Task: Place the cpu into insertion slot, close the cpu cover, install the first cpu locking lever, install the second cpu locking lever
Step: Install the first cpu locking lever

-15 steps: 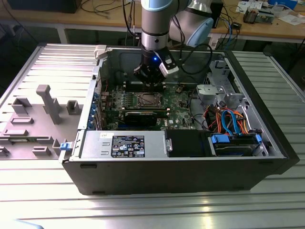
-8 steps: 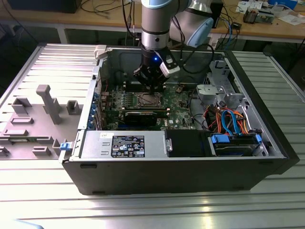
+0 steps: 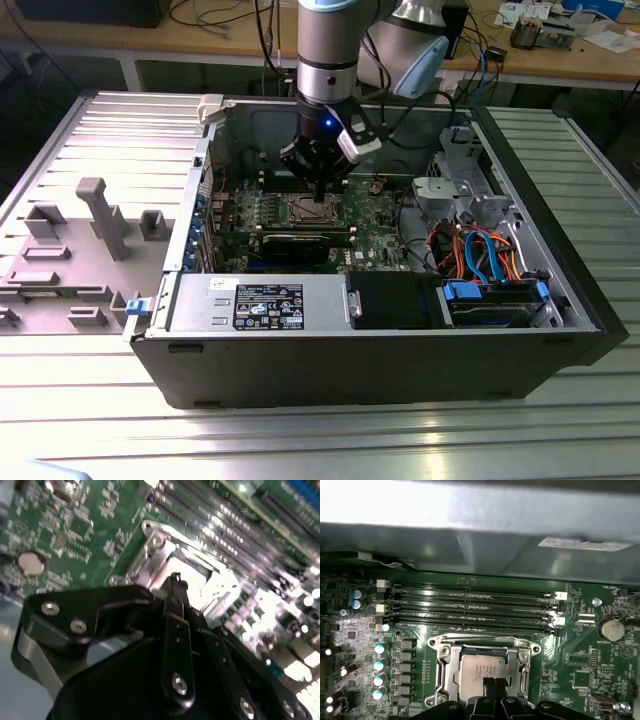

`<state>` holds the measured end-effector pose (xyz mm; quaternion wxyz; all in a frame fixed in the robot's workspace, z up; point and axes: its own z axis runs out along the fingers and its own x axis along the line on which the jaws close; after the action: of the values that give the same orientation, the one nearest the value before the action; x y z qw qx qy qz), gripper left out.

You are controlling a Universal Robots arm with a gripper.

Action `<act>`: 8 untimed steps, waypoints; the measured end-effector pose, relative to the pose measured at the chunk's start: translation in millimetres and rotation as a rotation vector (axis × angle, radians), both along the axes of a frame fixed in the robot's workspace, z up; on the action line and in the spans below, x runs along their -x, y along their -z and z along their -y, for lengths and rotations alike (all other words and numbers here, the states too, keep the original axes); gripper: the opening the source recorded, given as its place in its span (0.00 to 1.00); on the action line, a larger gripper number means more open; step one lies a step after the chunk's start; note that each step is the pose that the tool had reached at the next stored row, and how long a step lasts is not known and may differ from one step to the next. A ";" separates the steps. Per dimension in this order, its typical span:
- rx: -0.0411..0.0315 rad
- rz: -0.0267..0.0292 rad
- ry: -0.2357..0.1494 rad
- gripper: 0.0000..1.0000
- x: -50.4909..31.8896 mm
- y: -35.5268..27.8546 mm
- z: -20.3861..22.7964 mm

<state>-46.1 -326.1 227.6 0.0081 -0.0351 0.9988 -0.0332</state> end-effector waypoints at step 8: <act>-0.0002 -0.0001 0.000 0.11 0.0 -14.2 0.1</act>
<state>-46.1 -326.2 241.7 0.0080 -0.0352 0.9988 -0.0331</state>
